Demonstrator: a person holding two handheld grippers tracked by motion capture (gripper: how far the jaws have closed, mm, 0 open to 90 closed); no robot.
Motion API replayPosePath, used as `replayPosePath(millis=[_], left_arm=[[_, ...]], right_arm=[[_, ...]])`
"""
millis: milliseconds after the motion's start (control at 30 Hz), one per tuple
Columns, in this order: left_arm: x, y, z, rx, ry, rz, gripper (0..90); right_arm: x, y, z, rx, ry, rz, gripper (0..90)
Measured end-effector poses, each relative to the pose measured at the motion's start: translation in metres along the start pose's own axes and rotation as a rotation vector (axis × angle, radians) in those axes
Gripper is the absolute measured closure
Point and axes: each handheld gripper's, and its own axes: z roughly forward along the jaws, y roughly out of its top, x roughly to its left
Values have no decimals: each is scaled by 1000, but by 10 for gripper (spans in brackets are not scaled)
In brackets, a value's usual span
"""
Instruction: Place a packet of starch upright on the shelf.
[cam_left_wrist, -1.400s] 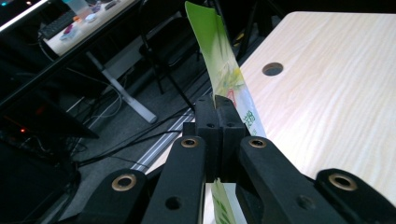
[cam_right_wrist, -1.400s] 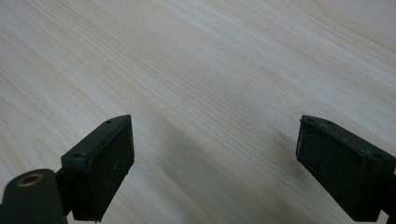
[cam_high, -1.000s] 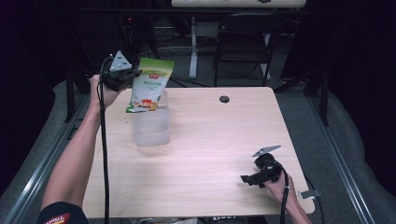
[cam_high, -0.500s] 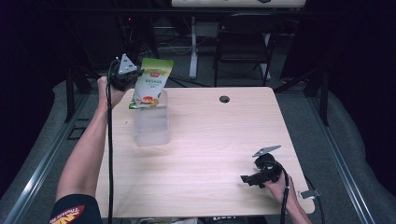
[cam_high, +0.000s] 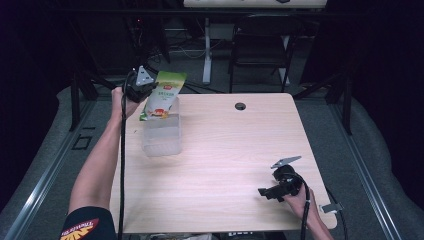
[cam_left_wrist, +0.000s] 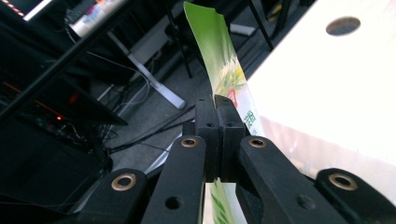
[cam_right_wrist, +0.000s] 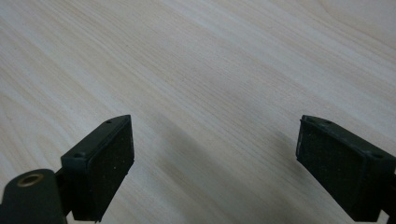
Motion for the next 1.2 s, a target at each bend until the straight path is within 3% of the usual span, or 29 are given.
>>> replayPosePath(millis=[333, 600, 633, 800, 900, 1033, 1100, 1200], left_arm=[[-7, -15, -3, -3, -8, -9, 900], [-8, -13, -2, 16, 3, -2, 855], [-7, -12, -1, 21, -1, -7, 855], [-3, -3, 4, 38, -15, -57, 641], [-1, 7, 11, 59, -28, -76, 611], [-2, 17, 18, 76, -8, -71, 614], [-2, 20, 20, 82, -16, -74, 623], [-8, 27, 27, 126, 18, -40, 696]], right_arm=[[0, 0, 0, -1, -1, 0, 107], [0, 1, 1, 1, 6, -1, 107], [0, 1, 1, 1, 6, -1, 107], [0, 1, 1, 2, 9, 1, 107], [0, 1, 2, 3, 9, 2, 107], [1, 0, 2, -12, 14, 8, 107], [0, 0, 2, -8, 16, 5, 107], [0, 0, 1, 3, 18, -6, 107]])
